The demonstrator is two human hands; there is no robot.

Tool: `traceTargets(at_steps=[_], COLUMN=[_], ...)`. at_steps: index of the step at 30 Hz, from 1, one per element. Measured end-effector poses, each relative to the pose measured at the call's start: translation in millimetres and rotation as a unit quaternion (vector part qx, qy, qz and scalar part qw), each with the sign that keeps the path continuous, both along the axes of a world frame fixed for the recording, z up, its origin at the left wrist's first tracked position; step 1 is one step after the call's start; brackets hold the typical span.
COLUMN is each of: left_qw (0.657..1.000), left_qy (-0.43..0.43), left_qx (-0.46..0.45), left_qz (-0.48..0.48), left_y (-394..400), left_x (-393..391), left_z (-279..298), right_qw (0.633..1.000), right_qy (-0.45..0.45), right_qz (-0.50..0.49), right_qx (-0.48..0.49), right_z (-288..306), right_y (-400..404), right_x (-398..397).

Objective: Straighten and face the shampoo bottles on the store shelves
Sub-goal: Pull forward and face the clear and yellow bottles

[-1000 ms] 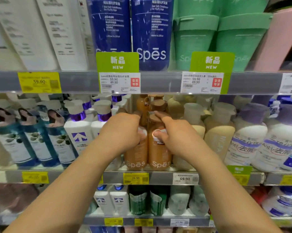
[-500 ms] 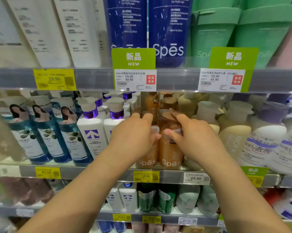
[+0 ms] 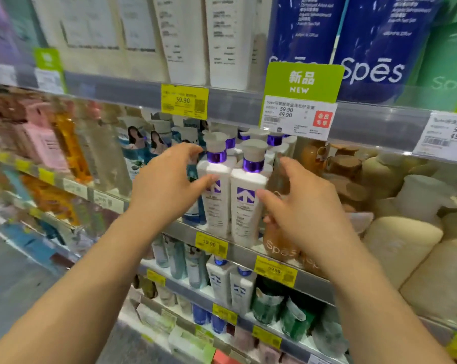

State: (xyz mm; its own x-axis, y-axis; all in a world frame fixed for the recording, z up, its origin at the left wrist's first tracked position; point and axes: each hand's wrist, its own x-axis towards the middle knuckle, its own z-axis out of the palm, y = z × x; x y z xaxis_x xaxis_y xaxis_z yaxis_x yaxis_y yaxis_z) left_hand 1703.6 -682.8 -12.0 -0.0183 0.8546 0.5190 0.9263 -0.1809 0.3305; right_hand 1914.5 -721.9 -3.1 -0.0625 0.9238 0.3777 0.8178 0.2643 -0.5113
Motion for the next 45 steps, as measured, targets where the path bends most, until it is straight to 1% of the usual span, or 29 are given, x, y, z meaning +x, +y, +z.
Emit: traceTargets(at_steps=[2,4,8,11,17,24,26,28,30,31,33,35,37,39,41,43,45], left_qw=[0.999,0.996,0.993,0.989,0.977,0.964,0.958,0.951,0.947,0.948,0.956,0.969,0.980,0.988,0.989,0.986,0.982], left_qy=[0.033,0.059,0.065,0.071,0.100,0.108,0.098,0.066,0.019,-0.003,-0.037,-0.044,-0.031,-0.004,0.025,0.036,0.068], left_qx=[-0.039,-0.057,-0.074,-0.061,-0.027,0.027,0.041,0.074,0.126,0.144,0.151,0.138,0.114,0.071,0.036,0.033,0.041], left_qz=[-0.006,-0.019,-0.068,-0.114,-0.185,-0.241,-0.268,-0.291,-0.295,-0.284,-0.247,-0.201,-0.160,-0.137,-0.142,-0.161,-0.174], left_y=[6,15,31,41,50,60,60,61,66,70,80,92,103,111,116,119,122], left_x=[-3,-6,-18,-27,-37,-49,-59,-78,-103,-116,-142,-164,-179,-187,-187,-182,-173], left_z=[-1,-2,0,-1,1,-3,-4,-4,-3,-2,0,1,0,0,3,8,12], right_qw=[1.000,0.999,0.998,0.996,0.986,0.971,0.957,0.932,0.911,0.915,0.947,0.970,0.977,0.980,0.982,0.983,0.982], right_qy=[0.006,0.023,-0.003,-0.018,-0.011,0.045,0.062,0.070,0.069,0.070,0.071,0.040,0.015,0.005,-0.021,-0.044,-0.062], right_qz=[-0.016,-0.025,-0.051,-0.089,-0.164,-0.234,-0.280,-0.328,-0.333,-0.315,-0.250,-0.197,-0.181,-0.181,-0.177,-0.175,-0.176], right_qx=[-0.005,-0.015,-0.033,-0.025,-0.003,0.003,0.045,0.141,0.233,0.241,0.189,0.133,0.113,0.086,0.055,0.029,0.016], right_z=[-4,-9,-8,-5,-10,-18,-22,-26,-30,-30,-29,-26,-21,-17,-16,-14,-15], right_y=[11,19,30,27,16,15,11,6,4,7,16,30,43,57,69,78,83], right_x=[-11,-22,-38,-47,-70,-86,-94,-107,-123,-131,-150,-169,-184,-194,-200,-203,-203])
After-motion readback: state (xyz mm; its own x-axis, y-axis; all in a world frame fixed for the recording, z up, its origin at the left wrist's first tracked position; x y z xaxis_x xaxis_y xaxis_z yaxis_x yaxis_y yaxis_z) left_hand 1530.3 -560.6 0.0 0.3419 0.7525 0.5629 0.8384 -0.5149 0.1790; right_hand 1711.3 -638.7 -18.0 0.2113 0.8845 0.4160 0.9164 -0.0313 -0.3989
